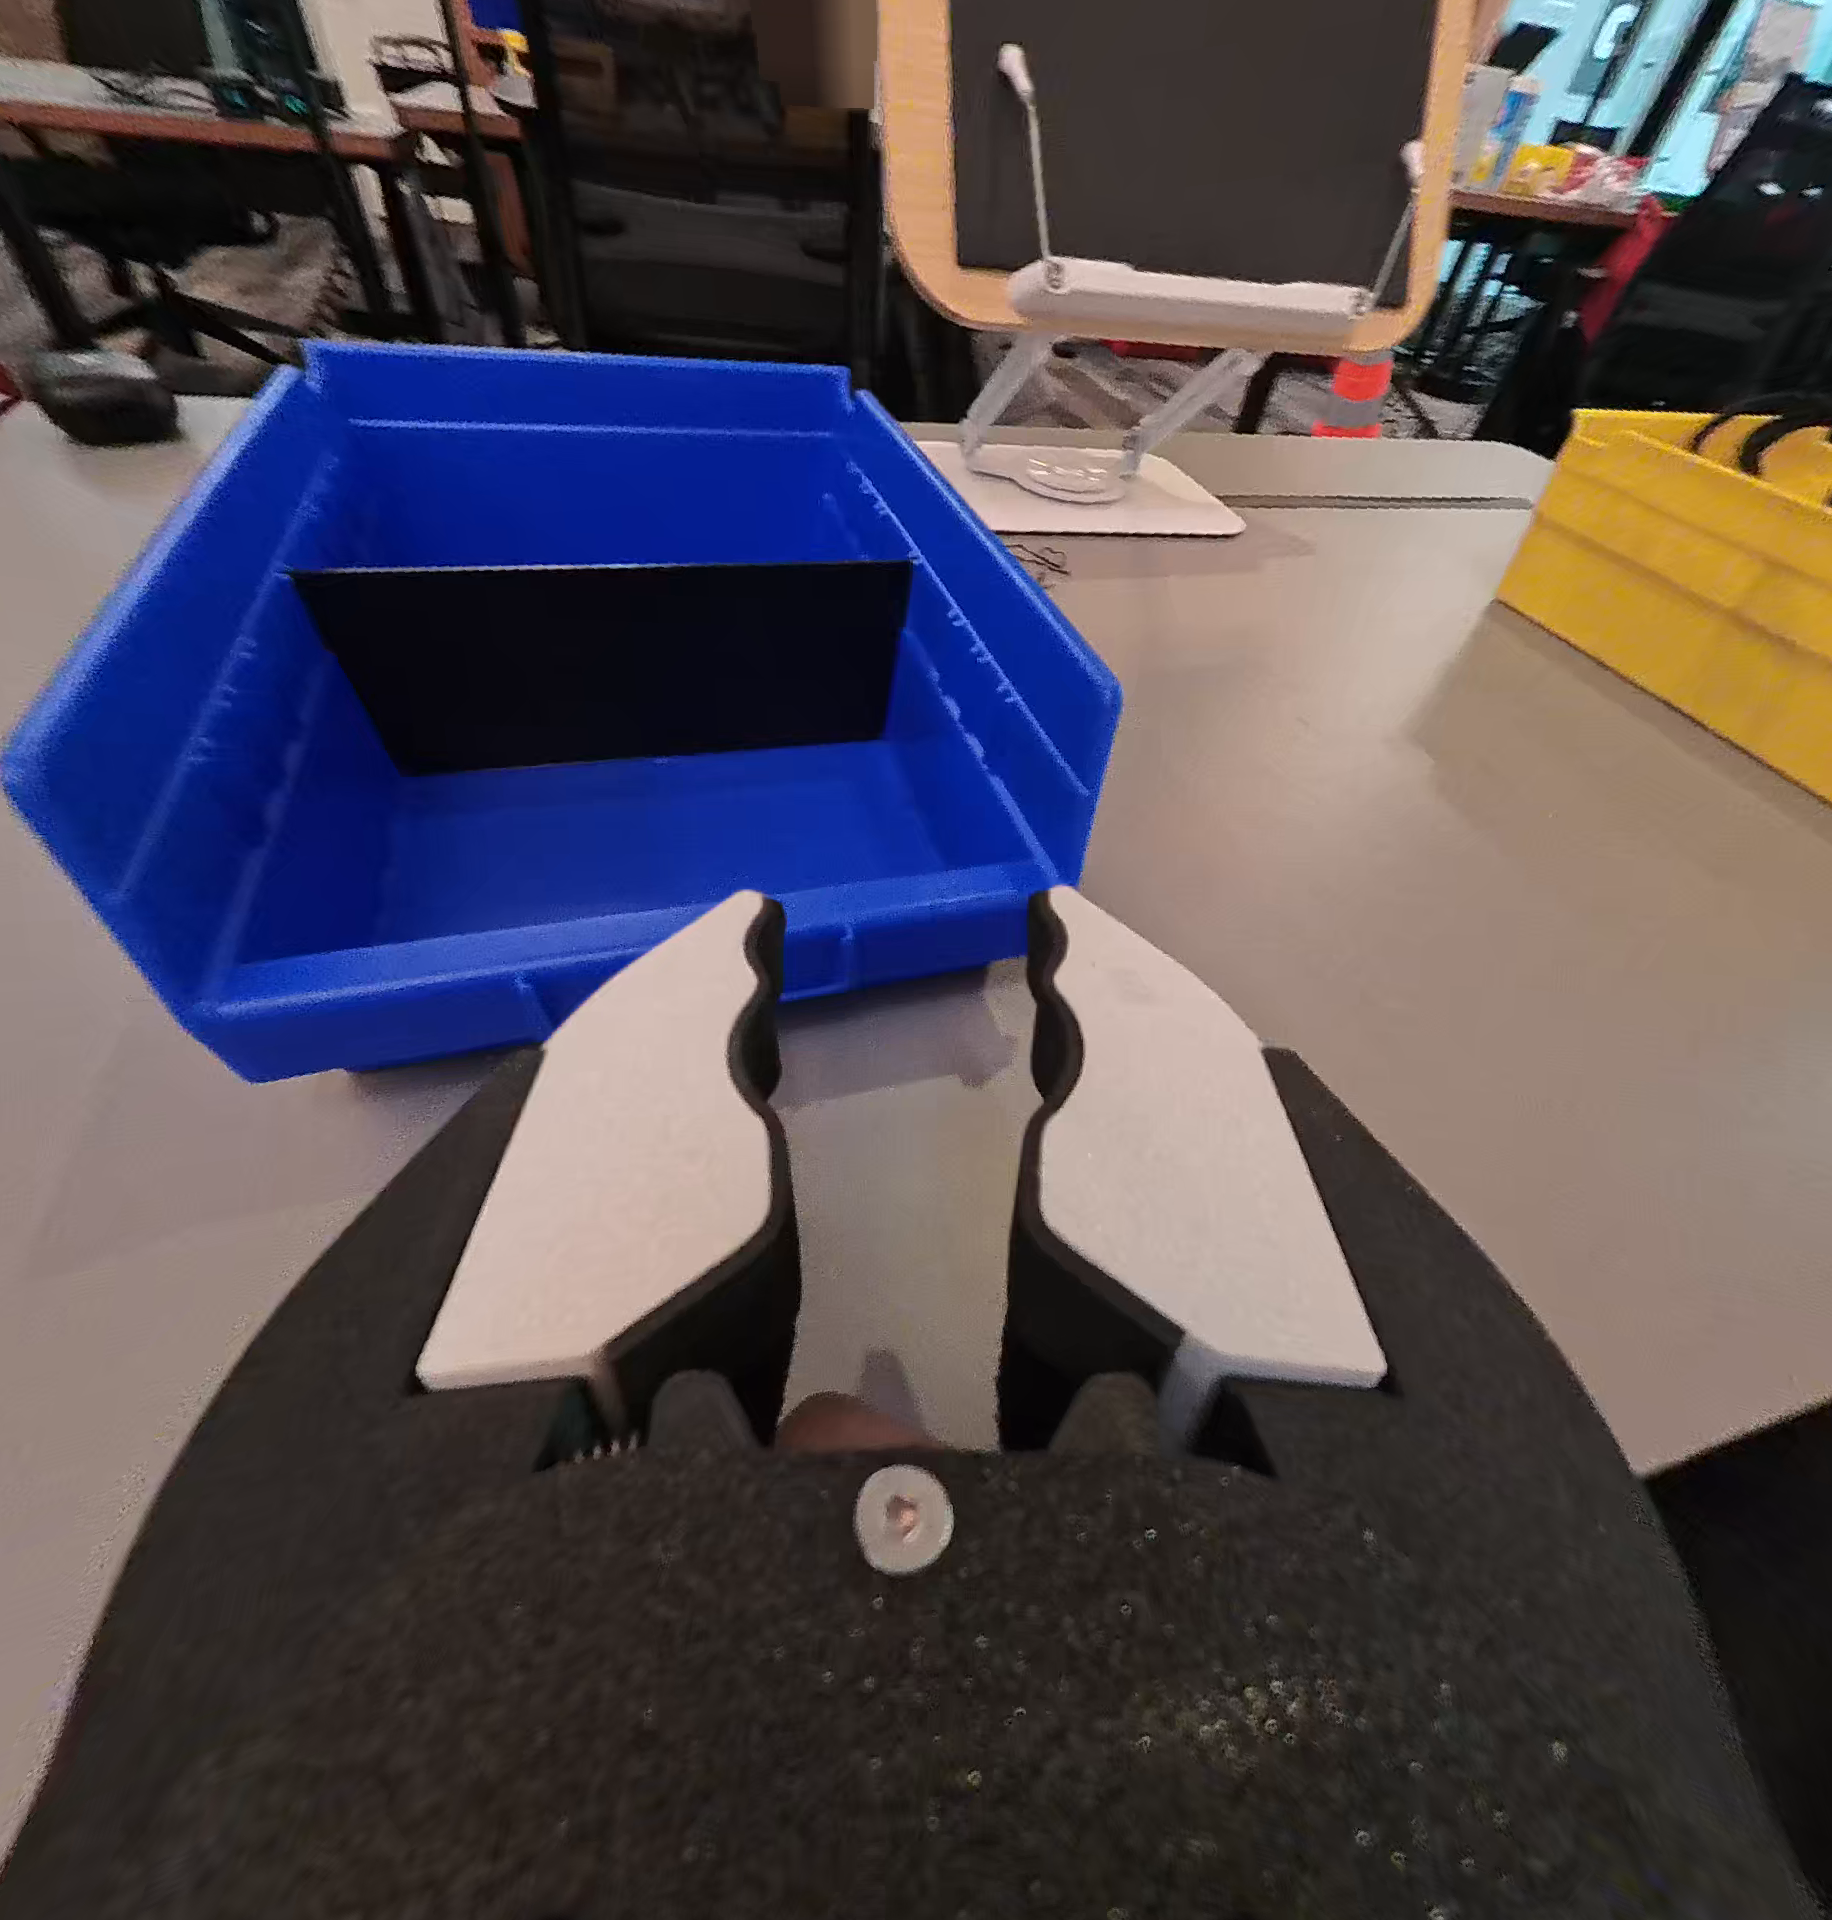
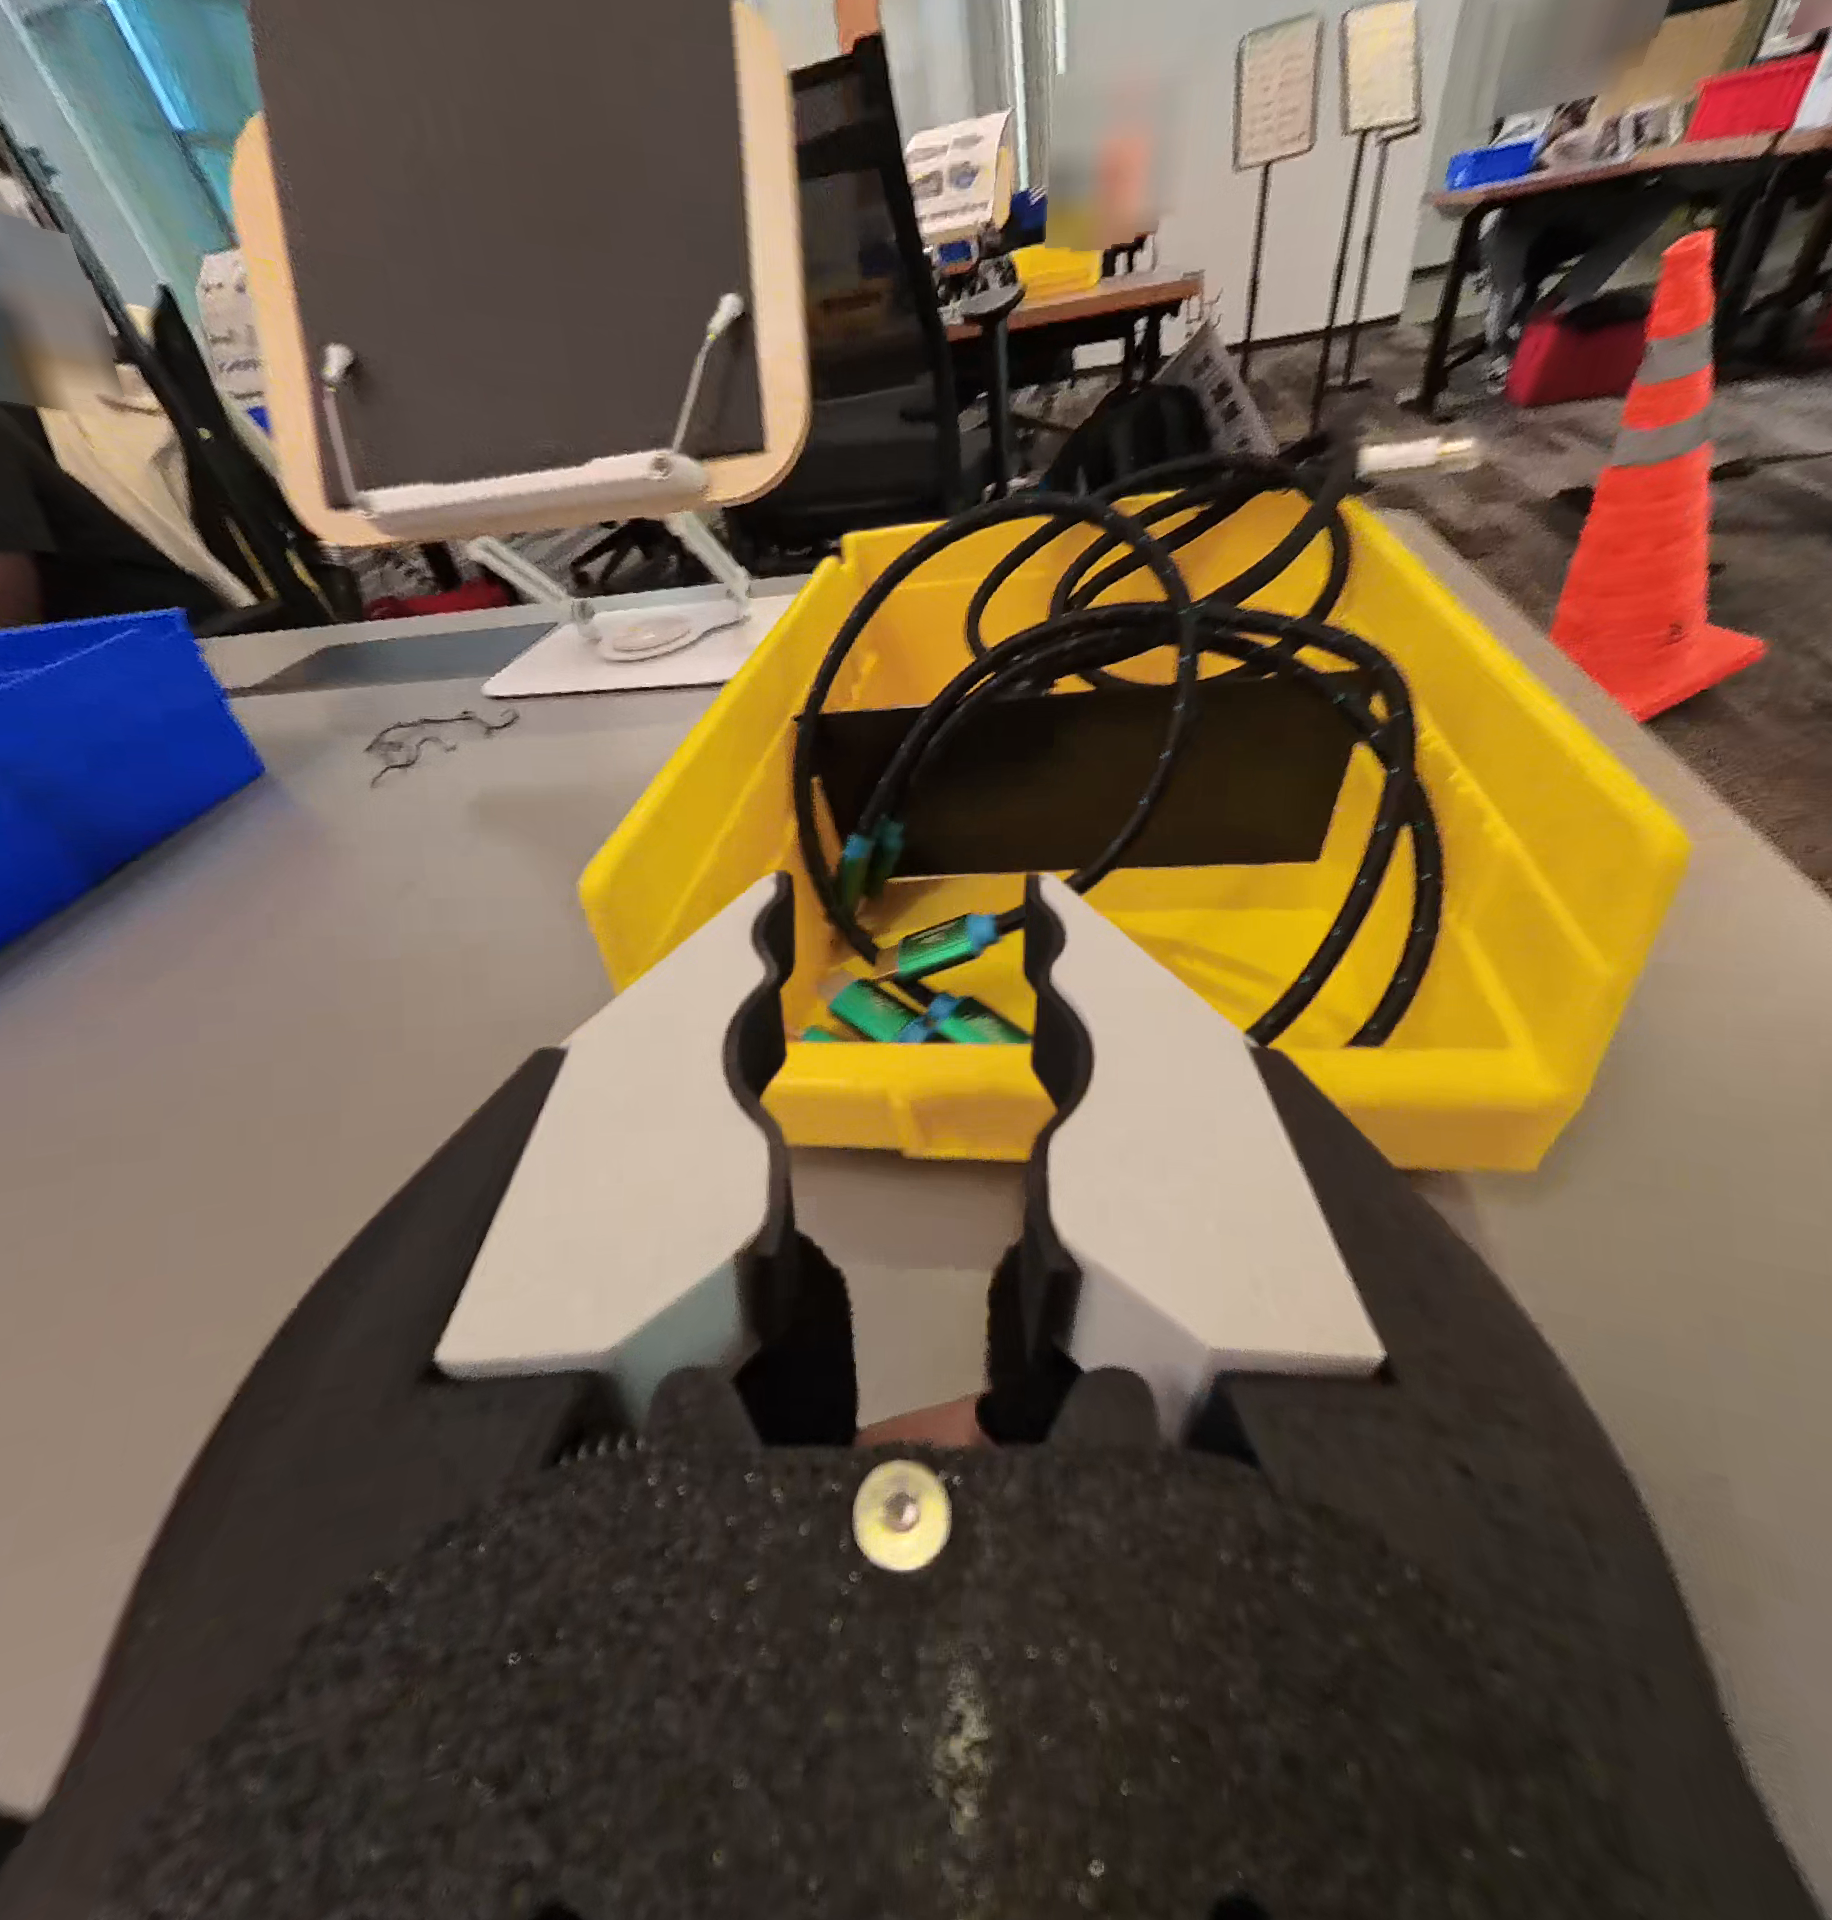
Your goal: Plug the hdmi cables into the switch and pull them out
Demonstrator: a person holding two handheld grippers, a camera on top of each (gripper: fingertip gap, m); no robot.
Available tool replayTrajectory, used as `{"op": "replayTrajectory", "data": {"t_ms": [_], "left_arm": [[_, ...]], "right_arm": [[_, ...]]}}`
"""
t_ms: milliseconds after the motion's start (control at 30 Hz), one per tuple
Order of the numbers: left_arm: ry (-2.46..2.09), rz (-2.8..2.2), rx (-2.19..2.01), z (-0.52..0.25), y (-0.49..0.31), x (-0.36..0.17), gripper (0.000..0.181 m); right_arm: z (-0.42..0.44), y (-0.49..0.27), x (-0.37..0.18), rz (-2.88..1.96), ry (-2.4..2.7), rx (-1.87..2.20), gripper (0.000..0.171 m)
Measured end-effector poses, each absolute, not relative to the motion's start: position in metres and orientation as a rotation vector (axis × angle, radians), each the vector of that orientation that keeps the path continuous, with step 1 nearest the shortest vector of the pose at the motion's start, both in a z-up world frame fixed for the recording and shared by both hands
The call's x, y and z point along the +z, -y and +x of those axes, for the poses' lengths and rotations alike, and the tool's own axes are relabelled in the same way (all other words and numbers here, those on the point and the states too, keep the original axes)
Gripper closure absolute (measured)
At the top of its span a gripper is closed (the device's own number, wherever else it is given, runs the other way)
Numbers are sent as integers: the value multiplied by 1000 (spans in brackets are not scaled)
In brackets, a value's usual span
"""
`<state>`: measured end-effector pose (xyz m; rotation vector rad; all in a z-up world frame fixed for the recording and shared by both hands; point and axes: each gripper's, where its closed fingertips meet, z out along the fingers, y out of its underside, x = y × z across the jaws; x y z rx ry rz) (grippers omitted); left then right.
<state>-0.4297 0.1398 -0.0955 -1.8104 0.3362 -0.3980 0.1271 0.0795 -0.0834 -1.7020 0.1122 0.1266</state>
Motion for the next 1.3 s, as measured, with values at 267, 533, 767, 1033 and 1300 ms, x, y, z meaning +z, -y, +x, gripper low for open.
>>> {"op": "replayTrajectory", "data": {"t_ms": [267, 533, 767, 1033, 1300], "left_arm": [[-396, -1873, -220, -450, -130, -113, 140], [-359, -1857, -227, -456, -126, -109, 140], [-331, -1865, -276, -458, -125, -110, 140], [-362, -1833, -330, -440, -123, -105, 130], [-462, -1848, -194, -438, -108, -116, 129]], "right_arm": [[123, -102, -86, -1706, -114, 122, 128], [102, -116, -89, -1719, -24, 121, 128], [94, -111, -87, -1741, 11, 134, 128], [38, -114, -100, -1837, 103, 51, 114], [25, -140, -116, -1877, 105, -74, 91]]}}
